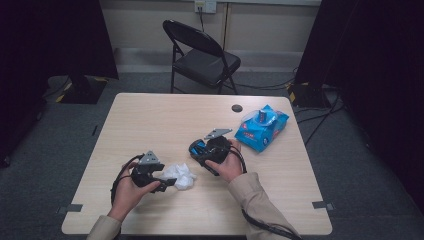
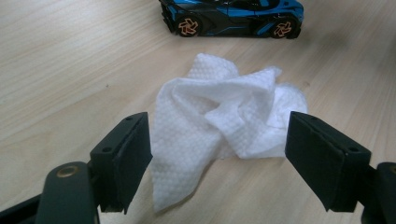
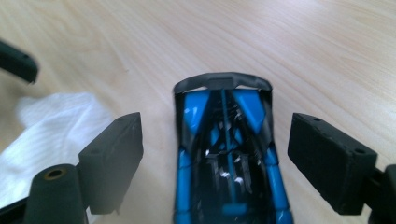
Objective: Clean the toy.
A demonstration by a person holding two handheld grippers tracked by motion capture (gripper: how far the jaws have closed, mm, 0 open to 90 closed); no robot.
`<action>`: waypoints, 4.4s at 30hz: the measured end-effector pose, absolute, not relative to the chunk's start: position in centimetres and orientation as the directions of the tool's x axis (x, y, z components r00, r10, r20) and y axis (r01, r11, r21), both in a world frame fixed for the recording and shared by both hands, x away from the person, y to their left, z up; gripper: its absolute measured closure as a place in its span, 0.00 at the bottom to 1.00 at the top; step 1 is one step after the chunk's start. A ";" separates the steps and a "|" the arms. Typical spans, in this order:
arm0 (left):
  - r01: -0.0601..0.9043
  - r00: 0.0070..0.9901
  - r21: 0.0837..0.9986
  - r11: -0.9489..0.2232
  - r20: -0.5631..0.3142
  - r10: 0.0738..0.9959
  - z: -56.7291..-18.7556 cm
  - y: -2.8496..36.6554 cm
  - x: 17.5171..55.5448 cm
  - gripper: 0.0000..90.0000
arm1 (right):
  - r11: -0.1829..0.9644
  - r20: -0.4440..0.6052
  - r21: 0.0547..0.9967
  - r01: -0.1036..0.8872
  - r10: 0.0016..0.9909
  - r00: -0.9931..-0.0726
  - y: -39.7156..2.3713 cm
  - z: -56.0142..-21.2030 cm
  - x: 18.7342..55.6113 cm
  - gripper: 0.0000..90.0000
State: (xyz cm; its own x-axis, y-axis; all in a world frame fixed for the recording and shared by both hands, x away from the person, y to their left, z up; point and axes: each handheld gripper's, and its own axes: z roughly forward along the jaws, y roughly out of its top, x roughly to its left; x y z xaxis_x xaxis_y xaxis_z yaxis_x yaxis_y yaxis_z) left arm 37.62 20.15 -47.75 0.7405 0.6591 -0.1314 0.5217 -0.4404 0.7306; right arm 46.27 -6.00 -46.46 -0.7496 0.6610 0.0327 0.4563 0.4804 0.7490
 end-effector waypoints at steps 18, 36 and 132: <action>0.534 0.739 0.716 -0.449 -0.136 0.660 -48.3 20.1 37.6 0.26 | 0.594 -0.034 0.662 0.458 0.634 -0.773 -3.2 -49.2 49.1 0.22; 0.531 0.738 0.718 -0.449 -0.132 0.662 -48.2 19.9 37.5 0.27 | 0.565 0.000 0.667 0.485 0.651 -0.759 -3.2 -49.8 49.2 0.28; 0.605 0.712 0.756 -0.251 -0.372 0.595 -39.7 11.8 44.1 0.92 | 0.340 0.143 0.872 0.353 0.513 -0.847 -10.0 -43.6 40.3 0.28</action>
State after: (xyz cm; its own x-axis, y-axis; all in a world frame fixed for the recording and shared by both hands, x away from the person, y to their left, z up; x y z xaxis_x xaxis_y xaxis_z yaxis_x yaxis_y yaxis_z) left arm 44.05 11.82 -39.71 0.7122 0.5954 -0.3718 0.6047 -0.2513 0.7558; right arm 40.29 -9.96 -43.61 -0.8467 0.5126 0.1427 0.3525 0.3396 0.8720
